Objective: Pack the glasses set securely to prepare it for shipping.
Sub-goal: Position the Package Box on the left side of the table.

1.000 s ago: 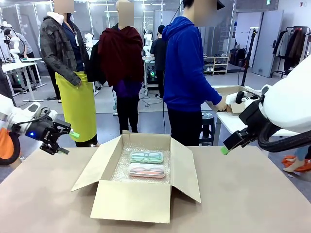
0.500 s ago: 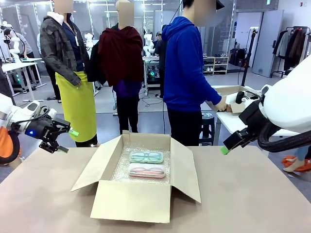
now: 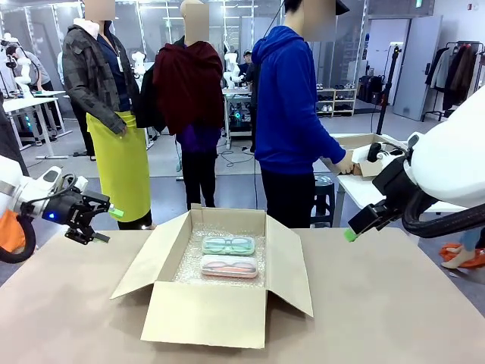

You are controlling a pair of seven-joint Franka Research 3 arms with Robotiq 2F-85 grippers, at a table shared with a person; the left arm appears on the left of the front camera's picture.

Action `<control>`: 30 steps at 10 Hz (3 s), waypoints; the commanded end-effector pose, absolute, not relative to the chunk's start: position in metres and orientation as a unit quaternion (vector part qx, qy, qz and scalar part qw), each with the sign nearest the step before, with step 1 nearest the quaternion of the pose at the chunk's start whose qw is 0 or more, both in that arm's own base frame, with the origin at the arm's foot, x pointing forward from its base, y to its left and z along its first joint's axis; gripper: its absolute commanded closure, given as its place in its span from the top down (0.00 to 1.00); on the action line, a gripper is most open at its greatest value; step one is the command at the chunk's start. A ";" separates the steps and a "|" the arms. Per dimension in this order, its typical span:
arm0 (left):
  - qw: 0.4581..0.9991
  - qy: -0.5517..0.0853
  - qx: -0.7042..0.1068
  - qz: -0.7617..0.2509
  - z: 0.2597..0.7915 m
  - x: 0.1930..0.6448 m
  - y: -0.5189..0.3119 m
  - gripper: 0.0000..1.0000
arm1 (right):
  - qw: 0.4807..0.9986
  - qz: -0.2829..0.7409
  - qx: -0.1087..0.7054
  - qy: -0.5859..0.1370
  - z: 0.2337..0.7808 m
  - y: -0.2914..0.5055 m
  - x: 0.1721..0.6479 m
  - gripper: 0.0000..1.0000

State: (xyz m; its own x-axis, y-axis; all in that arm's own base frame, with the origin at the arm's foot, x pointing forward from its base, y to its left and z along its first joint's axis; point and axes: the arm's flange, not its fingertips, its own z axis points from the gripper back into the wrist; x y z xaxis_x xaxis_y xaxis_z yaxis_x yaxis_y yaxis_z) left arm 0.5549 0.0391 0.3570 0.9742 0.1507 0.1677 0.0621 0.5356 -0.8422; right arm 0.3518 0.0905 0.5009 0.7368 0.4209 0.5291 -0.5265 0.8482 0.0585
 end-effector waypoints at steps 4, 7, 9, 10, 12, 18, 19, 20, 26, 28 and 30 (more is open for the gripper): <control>0.818 -0.112 -0.563 0.027 0.307 0.566 0.037 1.00 | 0.930 0.248 0.101 -0.254 0.501 0.093 0.349 0.94; 0.820 -0.094 -0.563 0.030 0.285 0.566 0.022 1.00 | 0.930 0.248 0.101 -0.254 0.501 0.093 0.349 0.94; 0.819 -0.079 -0.567 0.030 0.270 0.563 0.011 1.00 | 0.930 0.248 0.101 -0.254 0.501 0.093 0.349 0.94; 0.815 -0.069 -0.575 0.031 0.265 0.560 0.006 1.00 | 0.930 0.248 0.101 -0.254 0.501 0.093 0.349 0.94; 0.810 -0.050 -0.584 0.019 0.258 0.553 -0.003 1.00 | 0.930 0.248 0.101 -0.254 0.501 0.093 0.349 0.94; 0.760 -0.009 -0.649 0.032 0.254 0.554 0.010 0.00 | 0.930 0.248 0.101 -0.254 0.501 0.093 0.349 0.94; 0.752 -0.010 -0.658 0.024 0.256 0.554 0.012 0.00 | 0.930 0.248 0.101 -0.254 0.501 0.093 0.349 0.94; 0.746 -0.001 -0.665 0.019 0.260 0.553 0.013 0.00 | 0.930 0.248 0.101 -0.254 0.501 0.093 0.349 0.94; 0.755 0.015 -0.656 0.013 0.262 0.552 0.003 0.00 | 0.930 0.248 0.101 -0.254 0.501 0.093 0.349 0.94; 0.748 0.005 -0.663 0.006 0.265 0.549 0.009 0.00 | 0.930 0.248 0.101 -0.254 0.501 0.093 0.349 0.94; 0.748 0.005 -0.663 0.006 0.265 0.549 0.009 0.00 | 0.930 0.248 0.101 -0.254 0.501 0.093 0.349 0.94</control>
